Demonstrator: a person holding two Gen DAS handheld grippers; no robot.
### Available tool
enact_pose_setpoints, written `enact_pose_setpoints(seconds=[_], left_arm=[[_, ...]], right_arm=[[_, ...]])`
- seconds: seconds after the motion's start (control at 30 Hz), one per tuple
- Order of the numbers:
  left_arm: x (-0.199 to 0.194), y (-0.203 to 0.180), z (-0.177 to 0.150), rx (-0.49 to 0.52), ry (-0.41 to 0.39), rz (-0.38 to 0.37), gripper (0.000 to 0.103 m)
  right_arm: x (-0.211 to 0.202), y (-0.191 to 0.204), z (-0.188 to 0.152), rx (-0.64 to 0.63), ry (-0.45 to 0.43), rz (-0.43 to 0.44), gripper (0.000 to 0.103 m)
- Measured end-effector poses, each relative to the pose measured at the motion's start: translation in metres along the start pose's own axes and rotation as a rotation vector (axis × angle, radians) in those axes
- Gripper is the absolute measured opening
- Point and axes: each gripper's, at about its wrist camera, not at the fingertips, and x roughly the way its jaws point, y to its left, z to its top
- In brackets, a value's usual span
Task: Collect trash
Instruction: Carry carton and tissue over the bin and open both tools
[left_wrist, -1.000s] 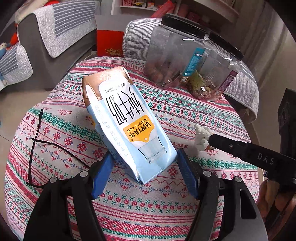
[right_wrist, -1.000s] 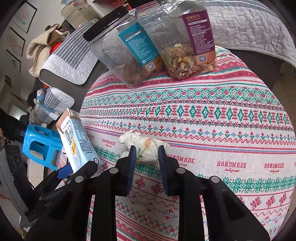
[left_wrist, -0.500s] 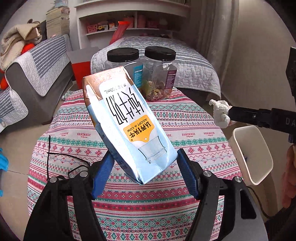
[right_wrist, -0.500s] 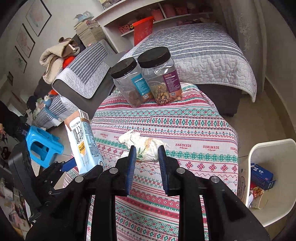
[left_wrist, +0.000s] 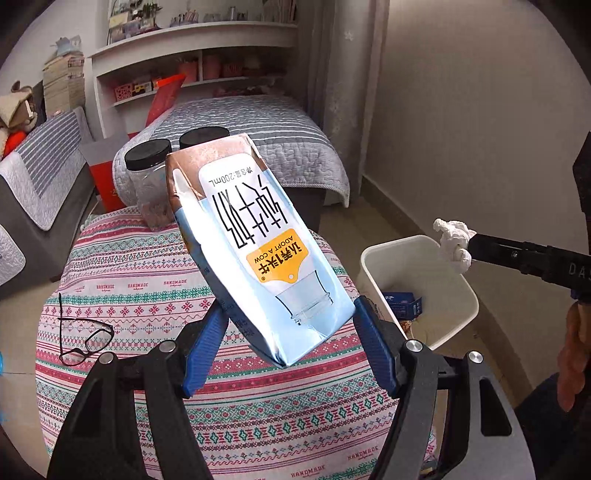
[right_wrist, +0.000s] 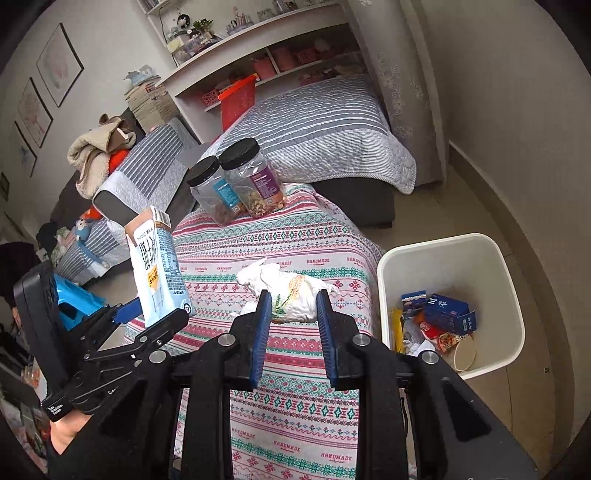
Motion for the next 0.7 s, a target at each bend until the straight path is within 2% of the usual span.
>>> enact_pose_setpoints(seconds=[0.27,0.5,0.7], left_arm=[[0.012,-0.065,0.007,0.069,0.007,-0.094,0.068],[0.063,-0.123,0.006,0.106,0.095,-0.222,0.068],[0.106,-0.164,0.003,0.145,0.173,-0.282,0.068]], right_arm=[[-0.032,-0.055,-0.006,0.048,-0.047,-0.101,0.025],[-0.032,-0.125,-0.013,0.209,0.019,-0.207,0.025],[-0.030,-0.165,-0.009,0.302,0.029,-0.194,0.025]])
